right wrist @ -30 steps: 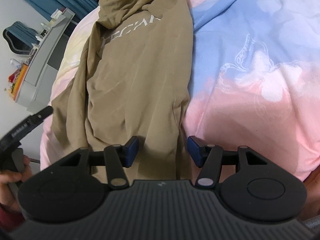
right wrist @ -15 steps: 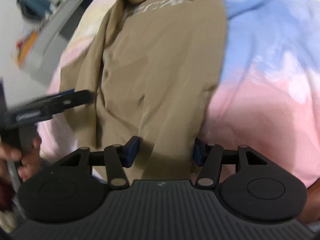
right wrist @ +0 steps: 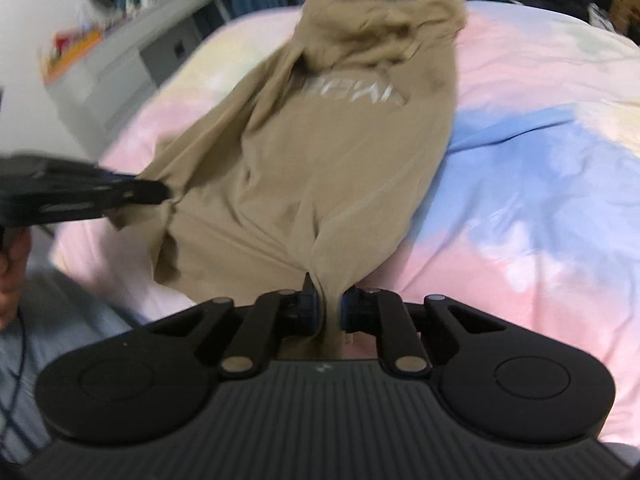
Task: Fold clothes
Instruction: 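Grasp the shirt hem with both grippers and lift it toward the collar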
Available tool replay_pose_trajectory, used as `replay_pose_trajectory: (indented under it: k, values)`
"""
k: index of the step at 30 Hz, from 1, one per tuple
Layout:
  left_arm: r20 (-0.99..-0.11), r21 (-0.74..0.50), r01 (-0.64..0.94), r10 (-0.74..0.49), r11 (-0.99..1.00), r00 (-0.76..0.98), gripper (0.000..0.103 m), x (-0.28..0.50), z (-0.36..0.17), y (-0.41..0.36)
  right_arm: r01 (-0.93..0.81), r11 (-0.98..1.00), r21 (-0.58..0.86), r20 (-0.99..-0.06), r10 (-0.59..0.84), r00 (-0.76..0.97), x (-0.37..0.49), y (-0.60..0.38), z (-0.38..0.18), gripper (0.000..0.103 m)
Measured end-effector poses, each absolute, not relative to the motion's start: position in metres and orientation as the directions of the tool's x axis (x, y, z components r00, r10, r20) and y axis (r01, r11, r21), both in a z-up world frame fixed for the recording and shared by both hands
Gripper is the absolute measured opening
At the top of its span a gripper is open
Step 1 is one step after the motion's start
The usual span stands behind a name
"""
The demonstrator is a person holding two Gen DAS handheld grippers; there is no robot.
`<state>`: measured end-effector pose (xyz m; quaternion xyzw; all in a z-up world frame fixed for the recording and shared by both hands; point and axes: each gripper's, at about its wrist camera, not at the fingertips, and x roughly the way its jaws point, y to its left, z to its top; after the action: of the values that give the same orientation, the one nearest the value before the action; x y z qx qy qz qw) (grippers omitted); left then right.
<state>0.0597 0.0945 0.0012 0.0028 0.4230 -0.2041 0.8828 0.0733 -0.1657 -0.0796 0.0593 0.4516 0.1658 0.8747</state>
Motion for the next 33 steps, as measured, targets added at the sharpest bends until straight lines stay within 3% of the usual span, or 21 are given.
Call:
replay_pose_trajectory:
  k: [7, 13, 15, 21, 27, 33]
  values:
    - [-0.504, -0.606, 0.290, -0.640, 0.741, 0.580, 0.002, 0.049, 0.073, 0.141, -0.191, 0.881, 0.433, -0.648, 0.451, 0.613, 0.075, -0.222, -0.025, 0.012]
    - [-0.375, -0.782, 0.217, -0.718, 0.585, 0.586, 0.001, 0.019, 0.079, 0.172, -0.219, 0.854, 0.473, -0.553, 0.481, 0.680, 0.060, -0.251, 0.022, 0.011]
    - [-0.404, -0.764, 0.211, -0.707, 0.609, 0.580, 0.001, -0.001, 0.078, 0.173, -0.226, 0.843, 0.487, -0.538, 0.494, 0.683, 0.050, -0.258, 0.031, 0.011]
    - [-0.556, -0.687, 0.154, -0.650, 0.710, 0.518, 0.001, -0.050, 0.038, 0.166, -0.232, 0.853, 0.468, -0.624, 0.505, 0.596, 0.013, -0.260, 0.004, 0.011]
    - [-0.599, -0.629, 0.190, -0.625, 0.754, 0.501, 0.002, -0.036, 0.011, 0.149, -0.188, 0.851, 0.491, -0.651, 0.502, 0.570, 0.018, -0.259, -0.025, 0.011]
    - [-0.781, -0.386, 0.347, -0.503, 0.855, 0.370, 0.003, -0.031, -0.030, 0.077, -0.228, 0.882, 0.413, -0.712, 0.469, 0.524, 0.026, -0.238, -0.040, 0.011]
